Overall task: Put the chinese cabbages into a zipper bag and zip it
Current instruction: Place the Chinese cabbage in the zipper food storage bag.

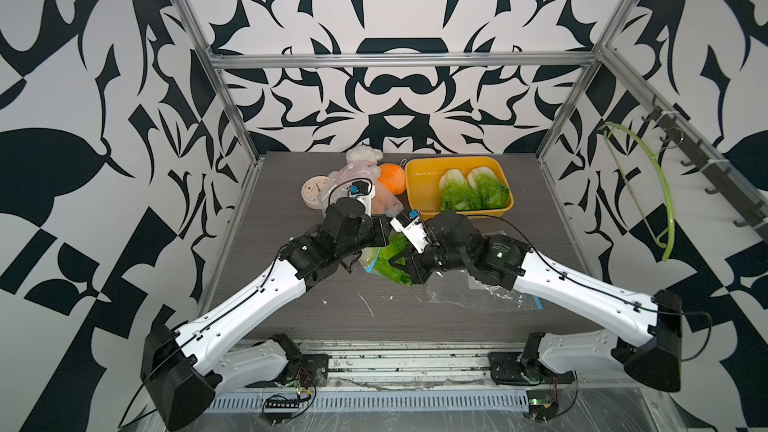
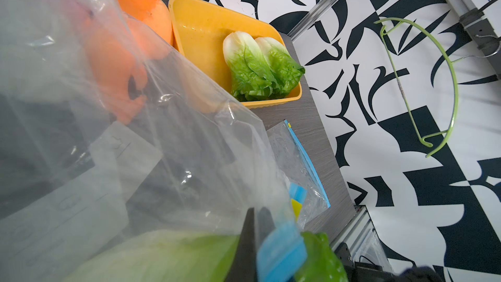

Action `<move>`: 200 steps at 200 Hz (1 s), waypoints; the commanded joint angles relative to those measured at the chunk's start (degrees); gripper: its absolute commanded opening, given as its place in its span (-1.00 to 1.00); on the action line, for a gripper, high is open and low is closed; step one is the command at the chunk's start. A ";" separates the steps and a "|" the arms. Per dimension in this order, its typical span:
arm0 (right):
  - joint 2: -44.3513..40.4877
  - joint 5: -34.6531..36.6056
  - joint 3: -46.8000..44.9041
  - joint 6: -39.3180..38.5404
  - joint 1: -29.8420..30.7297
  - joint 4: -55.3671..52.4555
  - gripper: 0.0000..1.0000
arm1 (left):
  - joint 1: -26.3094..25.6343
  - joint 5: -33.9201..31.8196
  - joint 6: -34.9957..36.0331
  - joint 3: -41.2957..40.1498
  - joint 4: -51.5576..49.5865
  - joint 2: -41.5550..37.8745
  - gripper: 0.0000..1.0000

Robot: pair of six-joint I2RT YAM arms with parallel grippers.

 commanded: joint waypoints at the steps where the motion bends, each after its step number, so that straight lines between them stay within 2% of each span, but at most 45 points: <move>1: -2.58 3.42 1.29 3.07 0.31 7.58 -1.00 | 0.19 0.24 -2.55 -1.02 0.88 -1.85 -1.00; 22: -1.64 1.80 2.35 4.23 0.45 9.50 -1.00 | 0.19 -0.66 -5.62 -2.12 1.79 -3.32 -1.00; 60: 4.53 -0.12 5.88 4.04 0.73 3.03 -1.00 | 0.19 -2.33 -13.24 -4.61 5.94 -5.31 -1.00; 116: 3.73 0.52 5.98 5.90 1.01 5.94 -0.98 | 0.19 -1.24 -17.49 -5.47 9.52 -4.44 -1.00; 151: 3.65 1.79 5.94 6.25 1.01 4.35 -0.73 | 0.19 -3.07 -18.60 -5.94 10.42 -5.42 -1.00; 173: 3.24 1.59 5.94 6.95 1.01 4.38 -0.55 | 0.15 -1.94 -19.78 -5.99 11.70 -5.20 -1.00; 200: 2.93 1.79 5.55 7.38 1.01 4.09 -0.43 | 0.19 -2.52 -20.89 -6.43 12.80 -5.59 -1.00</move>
